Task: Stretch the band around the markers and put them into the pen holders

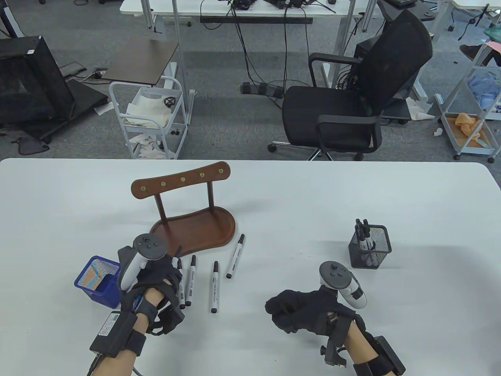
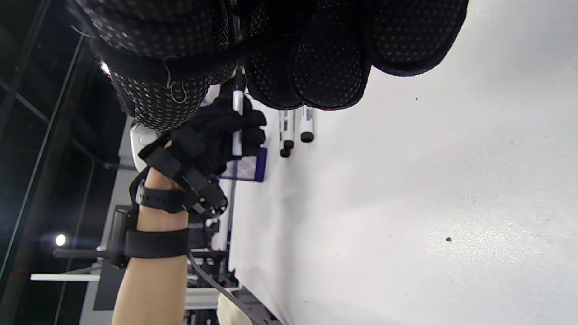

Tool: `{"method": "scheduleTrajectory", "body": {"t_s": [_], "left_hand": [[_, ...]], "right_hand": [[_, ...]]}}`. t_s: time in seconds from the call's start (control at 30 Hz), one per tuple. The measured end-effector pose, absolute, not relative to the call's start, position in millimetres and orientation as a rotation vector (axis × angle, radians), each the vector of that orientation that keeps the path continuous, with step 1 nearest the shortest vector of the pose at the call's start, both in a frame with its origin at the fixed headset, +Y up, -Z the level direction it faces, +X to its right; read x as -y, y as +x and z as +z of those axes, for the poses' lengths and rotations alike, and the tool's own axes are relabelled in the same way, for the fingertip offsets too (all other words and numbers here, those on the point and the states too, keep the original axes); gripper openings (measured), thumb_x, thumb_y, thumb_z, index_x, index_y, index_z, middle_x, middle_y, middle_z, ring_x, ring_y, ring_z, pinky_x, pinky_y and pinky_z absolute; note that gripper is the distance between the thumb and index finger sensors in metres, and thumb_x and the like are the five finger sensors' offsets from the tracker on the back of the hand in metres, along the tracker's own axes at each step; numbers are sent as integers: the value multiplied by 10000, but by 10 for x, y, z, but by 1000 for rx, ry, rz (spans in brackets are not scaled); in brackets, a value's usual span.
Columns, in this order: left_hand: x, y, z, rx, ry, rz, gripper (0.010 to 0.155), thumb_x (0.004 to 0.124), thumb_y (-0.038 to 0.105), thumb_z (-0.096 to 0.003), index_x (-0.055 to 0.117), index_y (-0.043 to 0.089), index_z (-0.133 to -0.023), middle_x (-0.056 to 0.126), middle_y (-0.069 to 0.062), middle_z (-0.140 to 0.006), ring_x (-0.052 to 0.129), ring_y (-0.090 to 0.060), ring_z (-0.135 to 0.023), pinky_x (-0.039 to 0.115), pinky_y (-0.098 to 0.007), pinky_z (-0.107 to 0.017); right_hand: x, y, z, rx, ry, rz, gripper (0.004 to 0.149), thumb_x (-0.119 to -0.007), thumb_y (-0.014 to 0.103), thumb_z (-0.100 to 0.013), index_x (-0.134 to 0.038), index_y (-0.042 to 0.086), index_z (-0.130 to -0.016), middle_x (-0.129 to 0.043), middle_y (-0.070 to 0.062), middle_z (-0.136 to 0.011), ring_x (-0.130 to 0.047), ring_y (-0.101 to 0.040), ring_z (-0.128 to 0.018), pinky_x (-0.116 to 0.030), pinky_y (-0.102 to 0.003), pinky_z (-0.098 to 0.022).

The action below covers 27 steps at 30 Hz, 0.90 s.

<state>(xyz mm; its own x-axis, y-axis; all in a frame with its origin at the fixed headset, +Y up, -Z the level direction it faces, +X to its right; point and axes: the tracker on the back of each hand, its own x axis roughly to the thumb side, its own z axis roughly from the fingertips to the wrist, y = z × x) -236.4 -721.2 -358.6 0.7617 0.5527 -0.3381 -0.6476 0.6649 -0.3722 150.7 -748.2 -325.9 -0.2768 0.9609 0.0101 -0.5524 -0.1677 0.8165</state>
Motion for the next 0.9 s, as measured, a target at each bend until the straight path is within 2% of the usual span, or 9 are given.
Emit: {"method": "scheduleTrajectory", "body": {"t_s": [0.17,0.33,0.47,0.9], "left_hand": [[7299,-2362,-3591,-208,-528,727,542,580,239,-614,364,10,-1056,755,-153,-878,921,-216,-564,845,-480,-477],[7403,-2396,-3617,-258,-524,701,632,699,343,-609,414,11,-1064,782,-119,-813,924,-179,-500,862,-455,-433],[7466,-2401,-3630,-284,-518,646,681,776,346,-586,443,-1,-1067,787,-126,-806,927,-187,-495,862,-461,-428],[7540,-2393,-3666,-300,-544,568,702,865,299,-556,498,-22,-1062,775,-151,-828,927,-217,-523,850,-489,-446]], "right_hand": [[7482,1505,-3258,-870,670,1695,523,-930,376,-458,-748,309,-944,-937,-52,-832,-941,-293,-647,-785,-526,-539],[7483,1505,-3258,-871,673,1694,521,-930,376,-458,-750,307,-942,-936,-52,-831,-941,-294,-646,-785,-526,-539],[7484,1504,-3258,-874,673,1693,517,-929,375,-459,-752,308,-940,-936,-53,-831,-941,-294,-645,-785,-526,-539],[7487,1506,-3255,-884,674,1692,510,-927,373,-460,-759,302,-936,-939,-55,-829,-942,-295,-642,-786,-526,-535]]}}
